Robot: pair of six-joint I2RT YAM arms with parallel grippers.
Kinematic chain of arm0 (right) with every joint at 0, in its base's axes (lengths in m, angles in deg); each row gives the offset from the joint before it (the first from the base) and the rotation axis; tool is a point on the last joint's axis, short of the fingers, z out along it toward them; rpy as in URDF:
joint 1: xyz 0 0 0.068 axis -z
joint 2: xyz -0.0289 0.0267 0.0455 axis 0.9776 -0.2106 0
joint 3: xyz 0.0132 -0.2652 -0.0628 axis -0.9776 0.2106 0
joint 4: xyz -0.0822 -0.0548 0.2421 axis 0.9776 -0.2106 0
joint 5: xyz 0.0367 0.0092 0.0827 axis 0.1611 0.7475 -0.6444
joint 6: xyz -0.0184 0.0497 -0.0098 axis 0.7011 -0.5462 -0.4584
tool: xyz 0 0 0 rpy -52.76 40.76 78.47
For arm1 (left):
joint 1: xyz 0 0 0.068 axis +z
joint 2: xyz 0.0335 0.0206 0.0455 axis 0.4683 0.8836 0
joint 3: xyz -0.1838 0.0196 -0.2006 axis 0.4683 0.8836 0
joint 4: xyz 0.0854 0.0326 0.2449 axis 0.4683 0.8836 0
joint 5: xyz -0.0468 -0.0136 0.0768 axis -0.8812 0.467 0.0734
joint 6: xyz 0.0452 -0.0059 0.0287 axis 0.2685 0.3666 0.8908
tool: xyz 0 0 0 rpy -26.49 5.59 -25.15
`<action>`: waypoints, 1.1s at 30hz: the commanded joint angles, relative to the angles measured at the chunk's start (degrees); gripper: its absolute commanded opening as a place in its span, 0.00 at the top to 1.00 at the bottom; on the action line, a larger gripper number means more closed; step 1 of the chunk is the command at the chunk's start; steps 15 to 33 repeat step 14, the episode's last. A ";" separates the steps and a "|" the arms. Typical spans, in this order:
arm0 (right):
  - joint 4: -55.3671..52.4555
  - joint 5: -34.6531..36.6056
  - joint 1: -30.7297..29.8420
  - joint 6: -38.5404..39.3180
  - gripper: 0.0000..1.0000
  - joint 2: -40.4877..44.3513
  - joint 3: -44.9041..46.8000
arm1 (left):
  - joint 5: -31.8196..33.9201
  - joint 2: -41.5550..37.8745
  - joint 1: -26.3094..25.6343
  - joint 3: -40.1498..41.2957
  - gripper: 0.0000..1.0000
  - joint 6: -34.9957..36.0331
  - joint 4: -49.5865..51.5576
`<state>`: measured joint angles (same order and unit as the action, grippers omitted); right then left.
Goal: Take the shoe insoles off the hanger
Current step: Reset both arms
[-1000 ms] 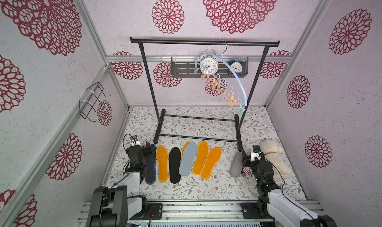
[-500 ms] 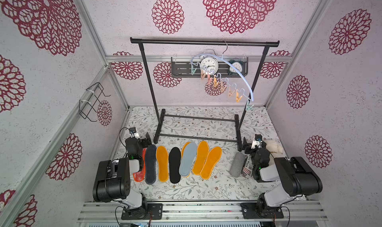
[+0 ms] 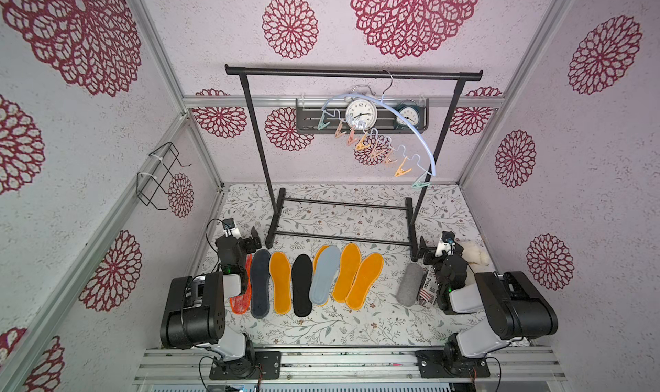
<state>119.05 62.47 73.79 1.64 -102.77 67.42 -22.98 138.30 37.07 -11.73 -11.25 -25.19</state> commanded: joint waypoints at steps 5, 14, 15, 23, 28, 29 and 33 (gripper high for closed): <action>0.34 -0.60 -0.06 -0.31 0.01 0.60 -0.93 | 0.42 -0.15 -0.47 0.12 0.03 0.43 -0.43; 1.87 -1.45 0.63 -0.70 0.01 0.88 -0.09 | 0.46 -0.16 -0.45 0.14 0.03 0.43 -0.48; 1.87 -1.45 0.63 -0.70 0.01 0.88 -0.09 | 0.46 -0.16 -0.45 0.14 0.03 0.43 -0.48; 1.87 -1.45 0.63 -0.70 0.01 0.88 -0.09 | 0.46 -0.16 -0.45 0.14 0.03 0.43 -0.48; 1.87 -1.45 0.63 -0.70 0.01 0.88 -0.09 | 0.46 -0.16 -0.45 0.14 0.03 0.43 -0.48; 1.87 -1.45 0.63 -0.70 0.01 0.88 -0.09 | 0.46 -0.16 -0.45 0.14 0.03 0.43 -0.48; 1.87 -1.45 0.63 -0.70 0.01 0.88 -0.09 | 0.46 -0.16 -0.45 0.14 0.03 0.43 -0.48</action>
